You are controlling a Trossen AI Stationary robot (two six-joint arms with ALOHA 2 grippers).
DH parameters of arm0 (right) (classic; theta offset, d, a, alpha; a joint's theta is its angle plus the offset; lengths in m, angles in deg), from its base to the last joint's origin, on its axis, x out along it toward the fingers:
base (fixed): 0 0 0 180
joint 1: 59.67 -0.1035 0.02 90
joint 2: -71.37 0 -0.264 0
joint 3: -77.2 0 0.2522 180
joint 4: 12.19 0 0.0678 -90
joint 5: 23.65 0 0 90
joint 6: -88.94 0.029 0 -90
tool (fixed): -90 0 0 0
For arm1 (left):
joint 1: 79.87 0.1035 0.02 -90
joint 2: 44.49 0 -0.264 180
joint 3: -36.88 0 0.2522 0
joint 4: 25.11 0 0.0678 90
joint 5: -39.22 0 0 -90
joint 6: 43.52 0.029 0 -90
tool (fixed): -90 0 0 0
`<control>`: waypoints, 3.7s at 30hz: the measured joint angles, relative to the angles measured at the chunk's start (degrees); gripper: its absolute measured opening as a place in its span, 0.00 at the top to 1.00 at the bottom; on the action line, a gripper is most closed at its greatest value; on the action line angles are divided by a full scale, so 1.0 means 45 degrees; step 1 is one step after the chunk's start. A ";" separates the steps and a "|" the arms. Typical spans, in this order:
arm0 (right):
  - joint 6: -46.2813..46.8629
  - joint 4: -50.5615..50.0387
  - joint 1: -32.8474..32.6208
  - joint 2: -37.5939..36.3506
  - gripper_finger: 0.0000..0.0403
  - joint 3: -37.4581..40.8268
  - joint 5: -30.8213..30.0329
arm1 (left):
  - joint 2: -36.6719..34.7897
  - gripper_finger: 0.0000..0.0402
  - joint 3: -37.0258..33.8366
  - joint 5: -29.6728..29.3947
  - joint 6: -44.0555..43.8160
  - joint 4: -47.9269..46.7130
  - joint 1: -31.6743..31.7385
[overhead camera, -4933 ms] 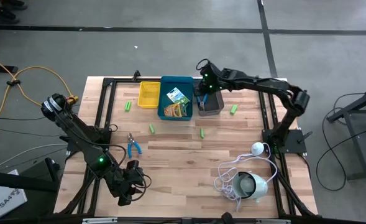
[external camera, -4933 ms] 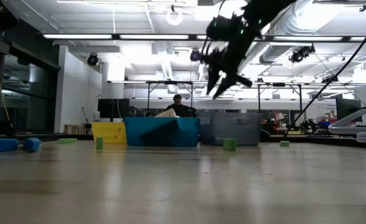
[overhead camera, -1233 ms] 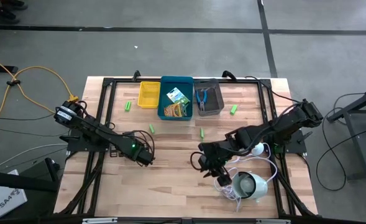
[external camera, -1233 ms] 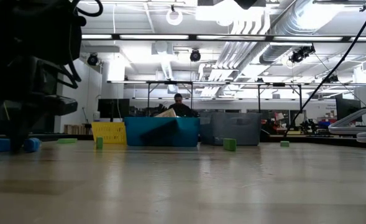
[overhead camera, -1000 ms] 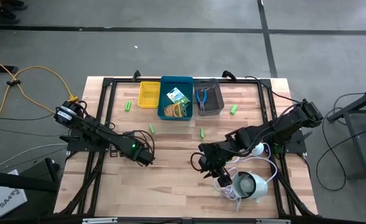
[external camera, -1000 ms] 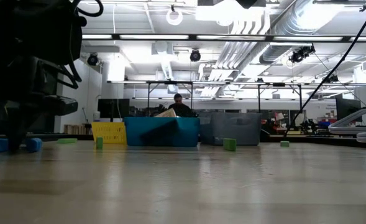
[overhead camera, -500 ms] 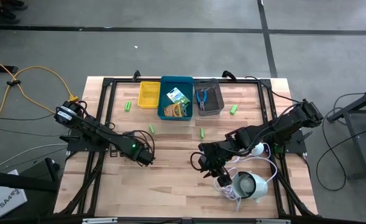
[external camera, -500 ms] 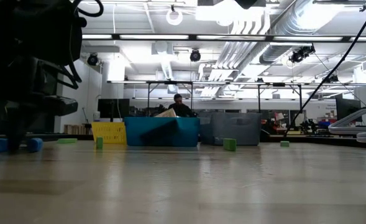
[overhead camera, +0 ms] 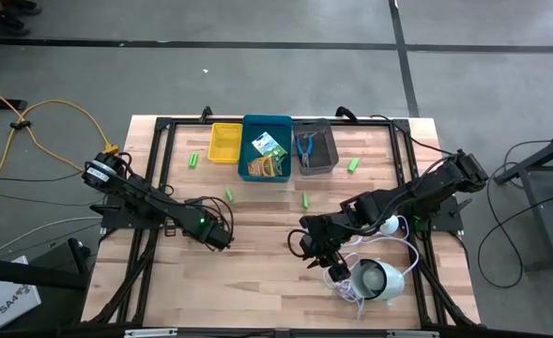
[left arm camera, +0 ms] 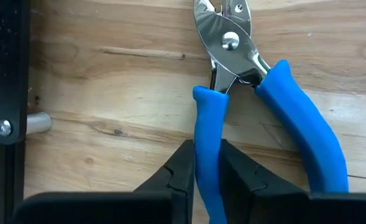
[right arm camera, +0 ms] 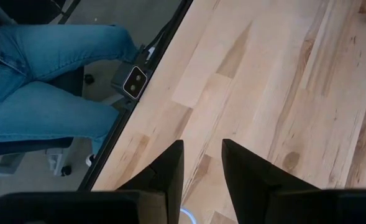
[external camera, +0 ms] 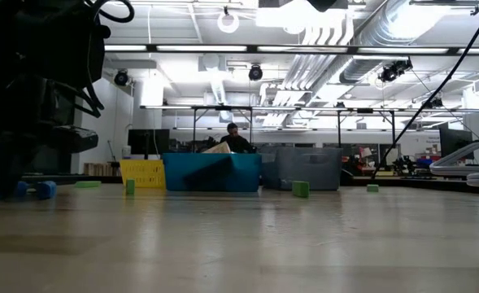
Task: Pick & Place School Supplies
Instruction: Put the blue puncher into the black bin
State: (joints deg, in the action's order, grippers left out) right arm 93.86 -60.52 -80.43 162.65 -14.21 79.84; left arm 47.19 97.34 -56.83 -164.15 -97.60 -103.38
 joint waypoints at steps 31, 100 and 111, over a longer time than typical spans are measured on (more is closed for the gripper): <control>0.0592 -0.1143 -0.0215 0.0000 0.75 0.0005 -0.0783 | -0.2061 0.90 0.1866 -0.4179 0.6410 0.2454 -0.0292; -0.1399 0.6812 -0.0335 0.0005 0.65 0.0005 -0.4643 | -0.2331 0.90 0.1875 -1.0734 2.9570 1.9923 -0.2491; -0.1445 0.7281 -0.0022 0.0010 0.66 0.0005 -0.4210 | -0.2331 0.90 0.1880 -1.0101 2.9814 2.0091 -0.1969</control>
State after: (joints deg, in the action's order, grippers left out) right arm 87.36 -27.75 -80.53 162.70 -14.18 60.90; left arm 36.70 105.79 -102.29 -29.99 -7.19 -112.25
